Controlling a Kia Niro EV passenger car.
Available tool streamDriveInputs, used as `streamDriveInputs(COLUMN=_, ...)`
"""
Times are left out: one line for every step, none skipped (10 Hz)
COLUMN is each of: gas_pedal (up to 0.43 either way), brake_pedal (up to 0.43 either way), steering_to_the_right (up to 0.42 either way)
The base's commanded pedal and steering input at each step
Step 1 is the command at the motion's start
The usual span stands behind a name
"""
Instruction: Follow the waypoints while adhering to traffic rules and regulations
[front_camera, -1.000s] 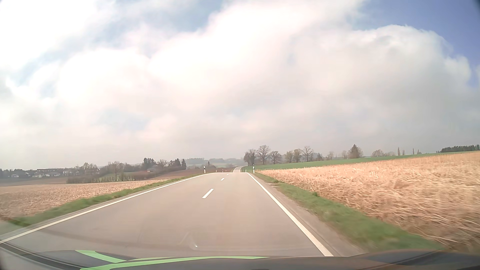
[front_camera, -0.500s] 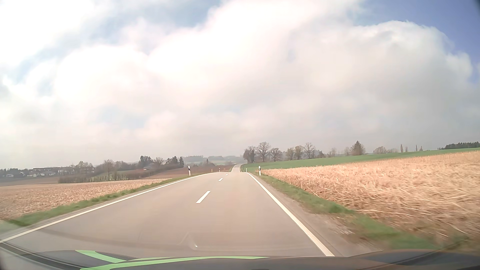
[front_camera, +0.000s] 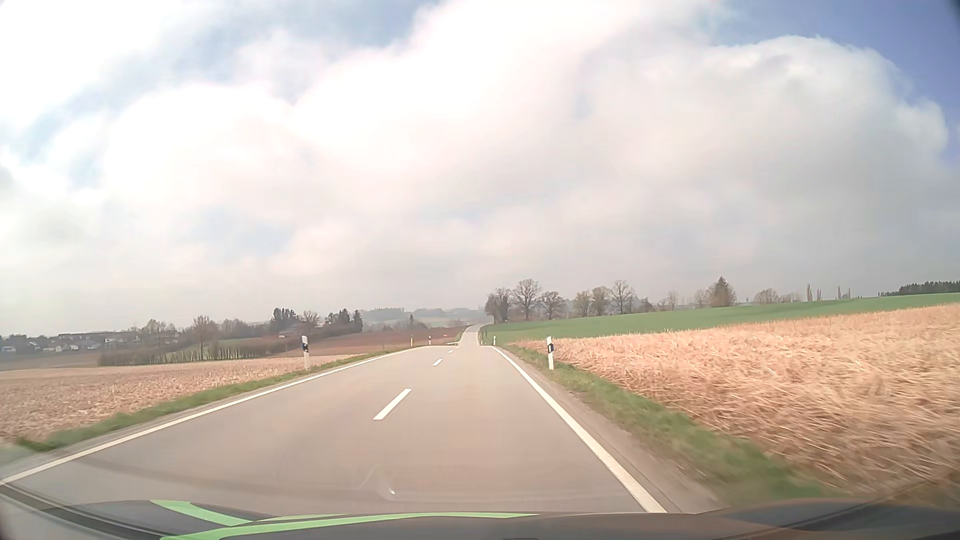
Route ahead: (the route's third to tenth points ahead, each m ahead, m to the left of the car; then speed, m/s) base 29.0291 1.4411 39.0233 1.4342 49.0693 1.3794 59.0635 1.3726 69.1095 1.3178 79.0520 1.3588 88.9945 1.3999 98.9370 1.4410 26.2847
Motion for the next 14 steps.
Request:
streamDriveInputs(gas_pedal=0.000, brake_pedal=0.000, steering_to_the_right=-0.001)
streamDriveInputs(gas_pedal=0.000, brake_pedal=0.000, steering_to_the_right=0.000)
streamDriveInputs(gas_pedal=0.000, brake_pedal=0.000, steering_to_the_right=-0.001)
streamDriveInputs(gas_pedal=0.000, brake_pedal=0.000, steering_to_the_right=-0.002)
streamDriveInputs(gas_pedal=0.000, brake_pedal=0.000, steering_to_the_right=-0.003)
streamDriveInputs(gas_pedal=0.000, brake_pedal=0.000, steering_to_the_right=-0.004)
streamDriveInputs(gas_pedal=0.000, brake_pedal=0.000, steering_to_the_right=-0.004)
streamDriveInputs(gas_pedal=0.000, brake_pedal=0.000, steering_to_the_right=-0.004)
streamDriveInputs(gas_pedal=0.000, brake_pedal=0.000, steering_to_the_right=-0.003)
streamDriveInputs(gas_pedal=0.000, brake_pedal=0.000, steering_to_the_right=-0.003)
streamDriveInputs(gas_pedal=0.000, brake_pedal=0.000, steering_to_the_right=-0.004)
streamDriveInputs(gas_pedal=0.000, brake_pedal=0.000, steering_to_the_right=-0.004)
streamDriveInputs(gas_pedal=0.000, brake_pedal=0.000, steering_to_the_right=-0.004)
streamDriveInputs(gas_pedal=0.000, brake_pedal=0.000, steering_to_the_right=-0.004)
